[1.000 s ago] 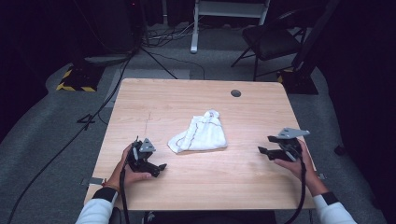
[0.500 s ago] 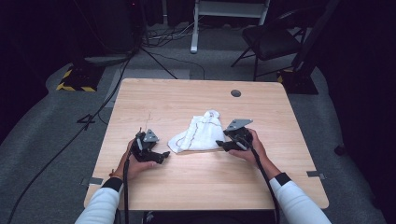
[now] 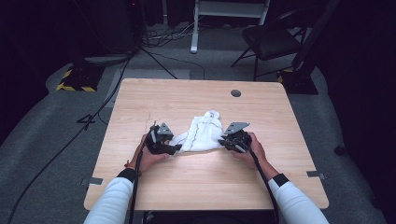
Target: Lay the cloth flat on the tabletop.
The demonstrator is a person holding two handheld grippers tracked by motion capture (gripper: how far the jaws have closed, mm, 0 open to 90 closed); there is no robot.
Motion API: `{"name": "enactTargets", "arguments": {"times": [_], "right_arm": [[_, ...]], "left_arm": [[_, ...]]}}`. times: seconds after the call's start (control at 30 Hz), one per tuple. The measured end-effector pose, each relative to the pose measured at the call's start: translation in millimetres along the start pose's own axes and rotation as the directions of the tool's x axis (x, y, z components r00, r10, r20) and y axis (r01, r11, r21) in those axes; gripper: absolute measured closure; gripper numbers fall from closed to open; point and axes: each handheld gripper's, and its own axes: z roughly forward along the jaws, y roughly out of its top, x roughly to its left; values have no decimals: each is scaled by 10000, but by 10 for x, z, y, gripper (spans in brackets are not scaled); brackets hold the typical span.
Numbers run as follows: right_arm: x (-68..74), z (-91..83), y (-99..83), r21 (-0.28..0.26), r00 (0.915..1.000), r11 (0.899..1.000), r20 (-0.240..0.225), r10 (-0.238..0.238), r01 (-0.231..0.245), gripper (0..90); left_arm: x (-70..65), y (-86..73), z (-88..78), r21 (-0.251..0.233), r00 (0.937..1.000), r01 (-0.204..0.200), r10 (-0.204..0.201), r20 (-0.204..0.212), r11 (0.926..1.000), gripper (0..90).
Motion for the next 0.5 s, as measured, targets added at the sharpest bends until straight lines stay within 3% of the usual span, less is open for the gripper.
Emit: {"name": "enactTargets", "arguments": {"times": [0.07,0.2,0.27,0.4,0.5], "right_arm": [[-18,-29,-17,96,9997,9999,223,-123,121,784],[-130,-103,-103,161,9985,9996,492,243,-251,777],[-182,-148,-149,93,9969,9986,605,507,-513,705],[-182,-205,-149,-129,9950,9971,652,753,-746,681],[-131,-300,-92,-545,9943,9962,780,727,-686,607]], "left_arm": [[-47,11,-7,131,9991,-217,212,365,9997,511],[-167,-10,-40,245,9903,-437,401,1330,9987,651],[-258,-12,-46,314,9876,-825,774,1369,9961,721],[-387,-1,-71,497,9787,-1305,1207,1661,9902,777],[-495,-21,-88,618,9744,-1595,1471,1699,9853,820]]}}
